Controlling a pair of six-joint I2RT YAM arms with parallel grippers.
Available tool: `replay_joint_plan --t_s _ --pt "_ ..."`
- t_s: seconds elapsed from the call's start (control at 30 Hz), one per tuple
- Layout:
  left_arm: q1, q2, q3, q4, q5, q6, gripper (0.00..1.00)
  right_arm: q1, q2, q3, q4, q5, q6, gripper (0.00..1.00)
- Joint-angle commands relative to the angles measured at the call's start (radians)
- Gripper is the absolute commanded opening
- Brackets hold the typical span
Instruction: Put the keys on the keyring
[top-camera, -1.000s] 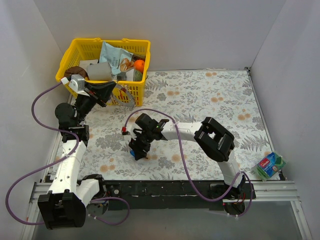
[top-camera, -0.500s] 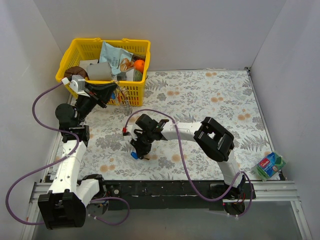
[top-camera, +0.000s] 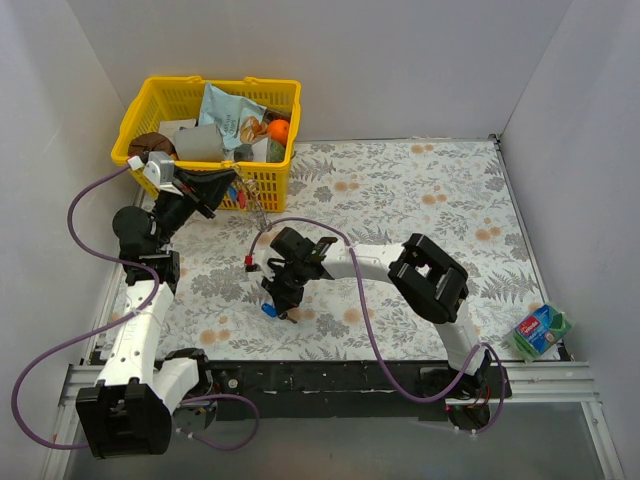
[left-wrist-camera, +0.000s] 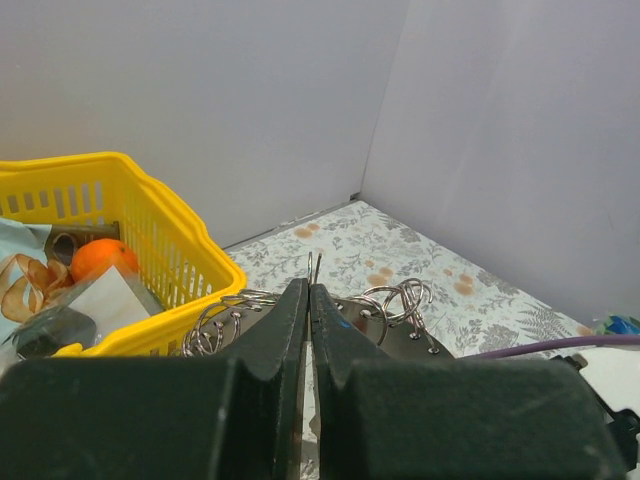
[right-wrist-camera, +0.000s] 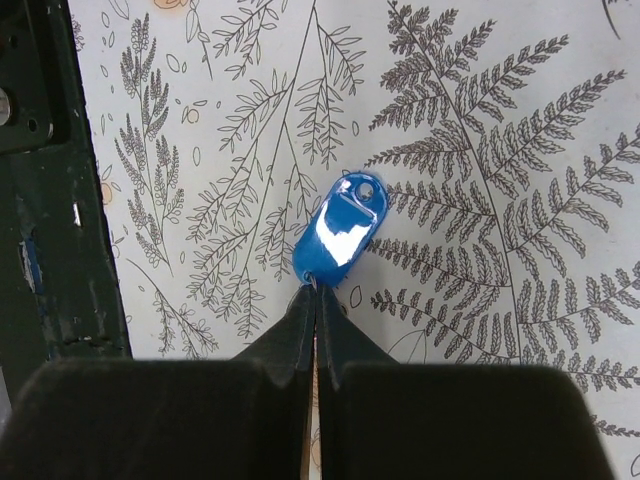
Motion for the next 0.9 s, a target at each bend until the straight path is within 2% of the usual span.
replay_joint_plan --t_s 0.0,0.37,0.63,0.87 --pt "-0.011 -0.011 0.021 -0.019 0.002 0.048 0.00 -0.013 -0.045 0.008 -0.034 0.020 -0.021 0.01" --pt "-0.013 -0.009 0.022 0.046 0.025 -0.004 0.00 -0.108 -0.131 -0.128 0.026 -0.065 0.011 0.01" --pt "-0.013 -0.011 0.010 0.073 0.039 -0.027 0.00 -0.263 -0.241 -0.263 0.124 -0.199 0.045 0.01" --pt "-0.014 -0.008 -0.002 0.089 0.051 -0.038 0.00 -0.379 -0.350 -0.259 0.095 -0.226 0.039 0.01"
